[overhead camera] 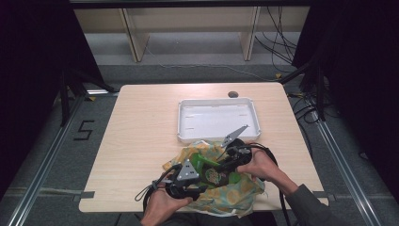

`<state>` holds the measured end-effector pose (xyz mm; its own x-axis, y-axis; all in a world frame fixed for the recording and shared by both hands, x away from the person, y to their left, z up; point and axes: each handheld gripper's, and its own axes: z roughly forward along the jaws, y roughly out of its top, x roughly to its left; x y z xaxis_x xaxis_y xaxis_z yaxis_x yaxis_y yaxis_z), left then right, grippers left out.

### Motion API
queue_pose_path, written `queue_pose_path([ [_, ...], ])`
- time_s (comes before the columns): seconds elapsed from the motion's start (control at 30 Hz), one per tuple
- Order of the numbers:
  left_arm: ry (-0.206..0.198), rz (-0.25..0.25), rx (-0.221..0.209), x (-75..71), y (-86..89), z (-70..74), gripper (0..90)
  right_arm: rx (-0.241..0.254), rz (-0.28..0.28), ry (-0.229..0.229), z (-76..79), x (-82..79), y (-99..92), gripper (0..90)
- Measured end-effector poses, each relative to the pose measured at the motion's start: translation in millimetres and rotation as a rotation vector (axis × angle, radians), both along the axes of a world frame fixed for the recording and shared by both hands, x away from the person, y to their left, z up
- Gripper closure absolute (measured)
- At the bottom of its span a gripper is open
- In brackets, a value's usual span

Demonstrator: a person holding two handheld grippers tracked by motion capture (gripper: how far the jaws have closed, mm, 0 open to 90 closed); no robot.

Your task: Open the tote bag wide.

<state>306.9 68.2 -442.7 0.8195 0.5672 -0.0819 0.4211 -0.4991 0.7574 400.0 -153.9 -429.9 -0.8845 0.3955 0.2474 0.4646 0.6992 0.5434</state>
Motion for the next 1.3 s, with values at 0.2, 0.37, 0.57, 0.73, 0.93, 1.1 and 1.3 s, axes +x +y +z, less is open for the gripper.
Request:
queue_pose_path([
  [0.2, -0.047, 0.052, -0.025, 6.7, 17.5, 27.4, 58.7, 0.0, 0.033, -0.037, 2.4, 1.9, -2.1, 77.0],
  [0.37, -0.079, 0.117, 0.012, 14.2, 34.0, 38.2, 51.6, -0.006, 0.027, -0.039, 4.2, -0.1, -3.0, 77.0],
  [0.57, -0.109, 0.213, 0.056, 25.9, 51.9, 39.3, 46.5, -0.009, 0.043, -0.053, 7.9, -1.7, -4.7, 77.0],
  [0.73, -0.048, 0.187, 0.136, 44.8, 54.1, 30.2, 45.2, 0.001, 0.042, -0.06, 8.5, -1.9, -4.7, 77.0],
  [0.93, 0.007, 0.132, 0.132, 64.0, 52.0, 5.6, 83.5, -0.006, 0.064, -0.085, 14.2, -4.9, -3.5, 77.0],
  [1.1, 0.051, 0.154, 0.122, 82.3, 53.1, -8.6, 85.2, 0.012, 0.074, -0.112, 20.2, -6.7, -2.5, 77.0],
  [1.3, 0.082, 0.153, 0.107, 82.7, 52.3, -11.8, 72.4, 0.06, 0.073, -0.129, 29.6, -5.8, -4.5, 77.0],
])
